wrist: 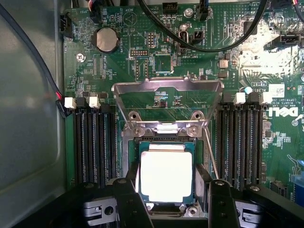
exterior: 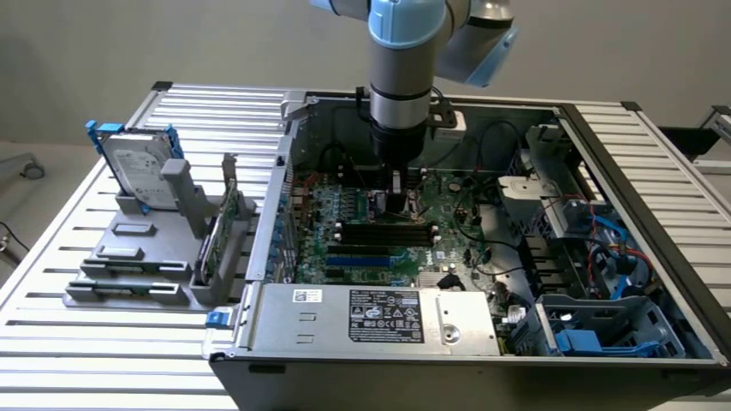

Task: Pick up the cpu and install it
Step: 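Place the cpu into insertion slot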

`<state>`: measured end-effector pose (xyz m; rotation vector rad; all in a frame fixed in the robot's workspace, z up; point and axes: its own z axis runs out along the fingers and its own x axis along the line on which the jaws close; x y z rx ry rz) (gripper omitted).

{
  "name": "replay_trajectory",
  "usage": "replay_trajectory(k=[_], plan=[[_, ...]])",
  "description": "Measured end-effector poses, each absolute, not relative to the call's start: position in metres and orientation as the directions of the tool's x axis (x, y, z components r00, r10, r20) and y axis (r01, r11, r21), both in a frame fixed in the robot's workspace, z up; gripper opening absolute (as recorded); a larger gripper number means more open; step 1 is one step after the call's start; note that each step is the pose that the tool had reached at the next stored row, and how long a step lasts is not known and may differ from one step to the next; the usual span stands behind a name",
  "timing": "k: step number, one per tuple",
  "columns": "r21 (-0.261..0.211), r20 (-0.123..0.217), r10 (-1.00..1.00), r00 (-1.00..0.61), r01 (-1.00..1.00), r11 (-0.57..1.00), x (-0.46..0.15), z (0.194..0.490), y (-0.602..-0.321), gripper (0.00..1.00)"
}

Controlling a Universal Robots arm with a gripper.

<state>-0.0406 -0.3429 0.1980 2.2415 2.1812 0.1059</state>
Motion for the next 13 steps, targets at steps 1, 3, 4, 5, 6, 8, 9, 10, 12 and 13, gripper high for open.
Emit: replay_trajectory(k=[1,3,4,5,6,8,9,10,12,13], plan=[[0.056,0.039,0.999,0.026,0.998,-0.028,-0.0406,0.198,-0.343,0.55],[0.056,0.038,0.999,0.026,0.998,-0.028,-0.0406,0.1979,-0.3429,0.55],[0.056,0.038,0.999,0.026,0.998,-0.028,-0.0406,0.1977,-0.3429,0.55],[0.056,0.038,0.999,0.026,0.998,-0.028,-0.0406,0.1976,-0.3429,0.55],[0.056,0.038,0.999,0.026,0.998,-0.028,-0.0406,0.1974,-0.3429,0.55],[0.056,0.037,0.999,0.026,0.998,-0.028,-0.0406,0.1971,-0.3429,0.55],[0.056,0.037,0.999,0.026,0.998,-0.028,-0.0406,0.1969,-0.3428,0.55],[0.056,0.037,0.999,0.026,0.998,-0.028,-0.0406,0.1968,-0.3427,0.55],[0.056,0.036,0.999,0.026,0.998,-0.028,-0.0406,0.1965,-0.3424,0.55],[0.056,0.036,0.999,0.026,0.998,-0.028,-0.0407,0.1963,-0.3422,0.55]])
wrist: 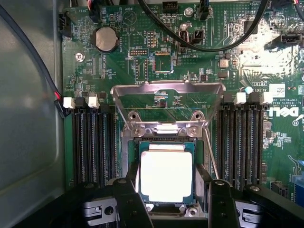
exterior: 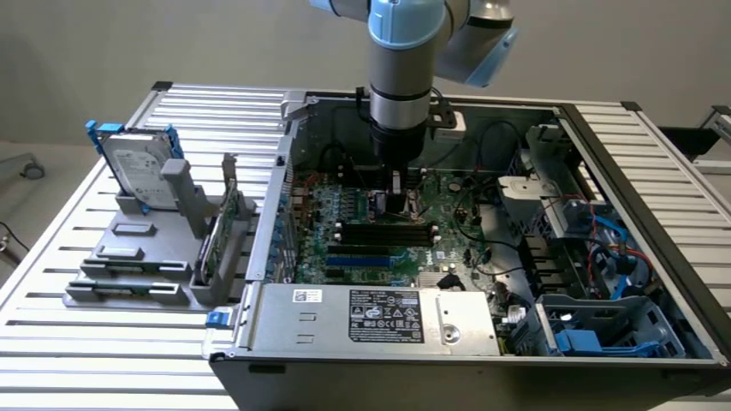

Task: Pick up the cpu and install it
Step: 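Place the cpu into insertion slot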

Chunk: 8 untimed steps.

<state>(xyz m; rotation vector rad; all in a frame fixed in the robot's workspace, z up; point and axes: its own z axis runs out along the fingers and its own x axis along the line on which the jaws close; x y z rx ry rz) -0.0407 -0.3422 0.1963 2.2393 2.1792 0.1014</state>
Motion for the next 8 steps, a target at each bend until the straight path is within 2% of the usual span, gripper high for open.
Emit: replay_trajectory(k=[8], plan=[[0.056,0.034,0.999,0.026,0.998,-0.028,-0.0407,0.1955,-0.3408,0.55]])
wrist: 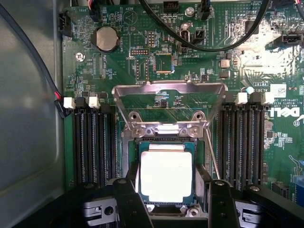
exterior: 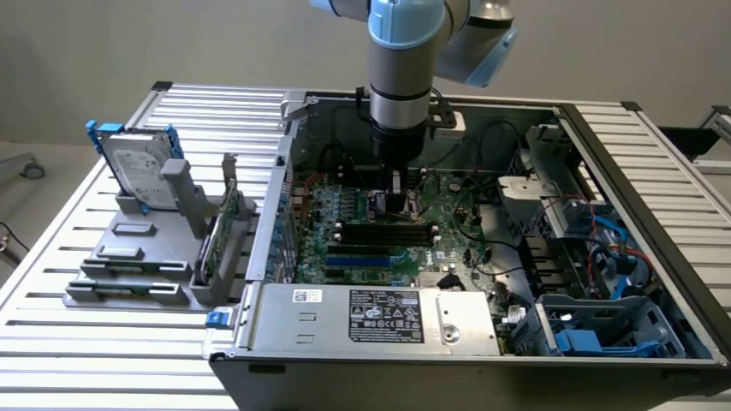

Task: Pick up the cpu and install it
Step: 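Place the cpu into insertion slot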

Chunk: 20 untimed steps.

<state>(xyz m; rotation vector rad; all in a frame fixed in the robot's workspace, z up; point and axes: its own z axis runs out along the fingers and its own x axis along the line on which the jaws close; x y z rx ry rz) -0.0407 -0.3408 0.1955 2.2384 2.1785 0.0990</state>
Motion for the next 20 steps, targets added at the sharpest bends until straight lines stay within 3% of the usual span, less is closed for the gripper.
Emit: replay_trajectory(k=[8,11,12,20], plan=[[0.056,0.035,0.999,0.026,0.998,-0.028,-0.0406,0.1949,-0.3404,0.55],[0.056,0.035,0.999,0.026,0.998,-0.028,-0.0406,0.1947,-0.3402,0.56],[0.056,0.034,0.999,0.026,0.998,-0.028,-0.0407,0.1949,-0.3404,0.63],[0.056,0.034,0.999,0.026,0.998,-0.028,-0.0407,0.2011,-0.3404,0.63]])
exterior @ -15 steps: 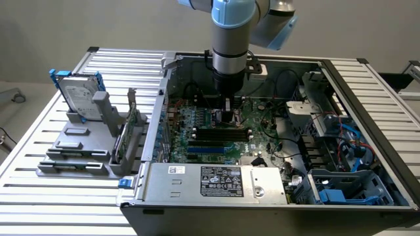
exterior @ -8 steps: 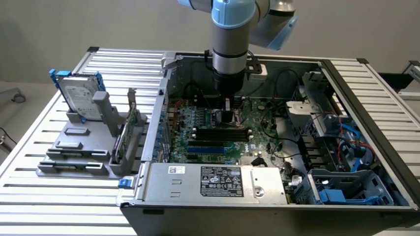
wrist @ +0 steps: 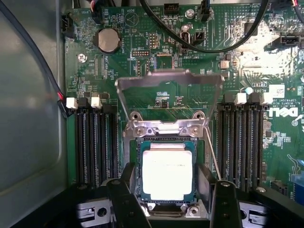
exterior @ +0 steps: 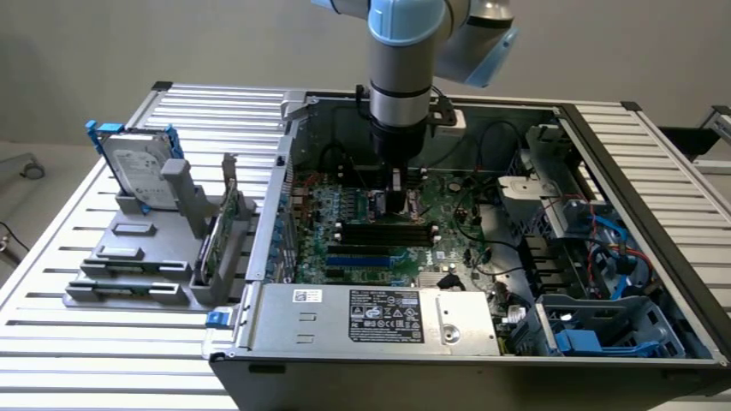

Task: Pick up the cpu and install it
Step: 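Place the cpu into insertion slot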

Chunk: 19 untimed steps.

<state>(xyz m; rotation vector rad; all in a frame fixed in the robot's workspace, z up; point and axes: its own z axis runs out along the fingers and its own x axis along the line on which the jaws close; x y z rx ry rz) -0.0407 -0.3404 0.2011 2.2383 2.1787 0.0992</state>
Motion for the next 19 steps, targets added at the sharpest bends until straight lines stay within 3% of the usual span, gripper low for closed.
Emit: replay_trajectory(k=[12,13,19], plan=[[0.046,0.058,0.998,0.028,0.998,-0.031,-0.055,0.222,-0.34,0.6],[0.043,0.062,0.998,0.028,0.999,-0.031,-0.057,0.223,-0.34,0.47],[0.022,0.088,0.996,0.029,0.999,-0.032,-0.072,0.228,-0.34,0.3]])
